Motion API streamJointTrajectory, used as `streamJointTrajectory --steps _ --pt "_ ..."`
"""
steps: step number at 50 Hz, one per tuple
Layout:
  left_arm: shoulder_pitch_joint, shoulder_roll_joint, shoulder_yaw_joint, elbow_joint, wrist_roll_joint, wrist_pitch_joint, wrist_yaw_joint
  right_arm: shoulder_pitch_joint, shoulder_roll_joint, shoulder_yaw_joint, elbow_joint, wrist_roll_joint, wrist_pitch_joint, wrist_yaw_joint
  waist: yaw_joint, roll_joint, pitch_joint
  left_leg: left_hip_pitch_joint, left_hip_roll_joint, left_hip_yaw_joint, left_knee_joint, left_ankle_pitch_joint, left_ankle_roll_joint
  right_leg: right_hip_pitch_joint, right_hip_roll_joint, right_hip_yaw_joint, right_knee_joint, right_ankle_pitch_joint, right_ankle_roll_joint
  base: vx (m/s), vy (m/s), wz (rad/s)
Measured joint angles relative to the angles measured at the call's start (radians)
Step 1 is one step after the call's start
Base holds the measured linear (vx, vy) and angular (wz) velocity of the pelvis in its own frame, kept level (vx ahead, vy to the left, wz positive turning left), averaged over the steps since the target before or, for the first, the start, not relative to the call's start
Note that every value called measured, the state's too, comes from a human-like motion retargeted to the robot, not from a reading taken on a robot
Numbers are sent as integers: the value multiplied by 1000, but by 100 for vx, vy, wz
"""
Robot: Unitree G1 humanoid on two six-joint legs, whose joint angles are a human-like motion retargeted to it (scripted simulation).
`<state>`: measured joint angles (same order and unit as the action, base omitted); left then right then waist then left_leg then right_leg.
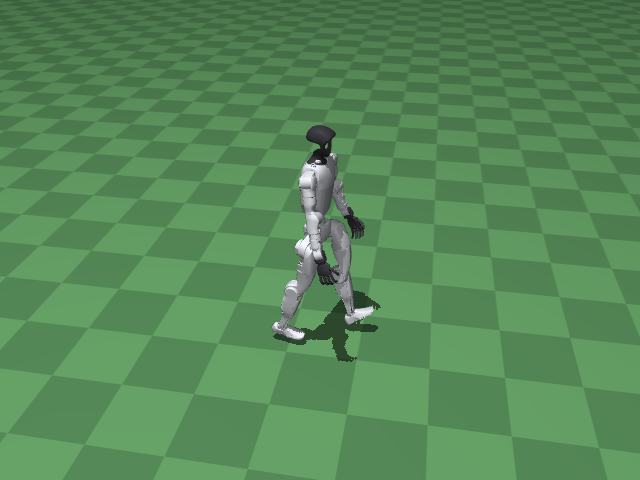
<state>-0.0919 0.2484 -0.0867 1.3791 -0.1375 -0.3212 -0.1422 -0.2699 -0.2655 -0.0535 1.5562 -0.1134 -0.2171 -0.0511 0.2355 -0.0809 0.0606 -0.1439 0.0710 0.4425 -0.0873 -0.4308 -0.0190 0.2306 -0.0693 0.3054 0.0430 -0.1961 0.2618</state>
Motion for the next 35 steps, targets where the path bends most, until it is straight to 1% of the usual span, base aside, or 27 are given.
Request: streamJointTrajectory --steps 5,11,14,18,20,23,25,28,30,32,33,34,35 --pt "-5 4 -4 23 9 11 -10 -6 4 9 3 9 6 14 6 -13 -18 4 -23 16 0 12 -7 -4 -34 16 10 7 0 24 21 -9" --pt "-10 15 -12 15 7 23 -13 -22 27 36 -28 23 9 20 14 -24 -30 22 -40 49 0 39 -7 -3 -52 21 36 36 -20 25 19 3" --pt "-7 20 -15 9 27 24 -3 -28 40 61 -52 34 2 18 20 -24 -41 33 -37 73 0 108 -9 1 -49 15 56 56 -28 28 19 3" --pt "1 25 -9 10 96 22 29 -29 58 113 -88 72 -20 18 25 -19 -64 40 -21 80 0 276 -28 9 -32 14 89 87 -43 32 20 2" --pt "7 27 -6 14 125 25 41 -23 66 138 -103 86 -28 21 24 -19 -78 46 -15 74 0 338 -45 13 -24 11 108 107 -45 35 21 10" --pt "19 32 -9 20 136 32 41 -1 75 163 -115 98 -32 26 17 -27 -98 68 -18 53 0 345 -61 18 -11 -4 153 154 -44 37 21 27" --pt "18 37 -11 27 140 39 29 13 80 173 -115 113 -33 35 3 -32 -105 89 -21 29 0 323 -65 11 3 -31 209 197 -46 37 22 50" --pt "22 42 -22 34 157 46 7 53 84 182 -108 141 -37 58 -19 -28 -120 119 -15 -12 1 296 -61 -44 42 -81 371 266 -45 36 21 56" --pt "18 46 -32 39 171 57 -7 82 84 183 -101 151 -33 75 -30 -24 -135 128 -8 -36 3 285 -55 -127 62 -130 532 305 -45 31 20 49" --pt "5 49 -45 48 182 71 -14 111 83 180 -95 146 -21 84 -39 -24 -151 126 -6 -55 7 274 -47 -238 61 -184 702 361 -47 27 18 37" --pt "-4 50 -51 55 191 80 -13 125 83 177 -92 142 -14 85 -44 -24 -156 125 -7 -63 9 266 -46 -293 58 -207 781 372 -49 26 17 33" --pt "-16 51 -54 64 205 90 -11 138 83 175 -89 141 -10 86 -49 -23 -158 130 -8 -70 11 258 -48 -341 55 -225 843 339 -60 26 17 34" --pt "-28 52 -56 75 221 100 -9 151 82 174 -87 142 -6 87 -56 -21 -157 136 -9 -78 12 249 -53 -385 53 -241 896 283 -76 26 17 36"
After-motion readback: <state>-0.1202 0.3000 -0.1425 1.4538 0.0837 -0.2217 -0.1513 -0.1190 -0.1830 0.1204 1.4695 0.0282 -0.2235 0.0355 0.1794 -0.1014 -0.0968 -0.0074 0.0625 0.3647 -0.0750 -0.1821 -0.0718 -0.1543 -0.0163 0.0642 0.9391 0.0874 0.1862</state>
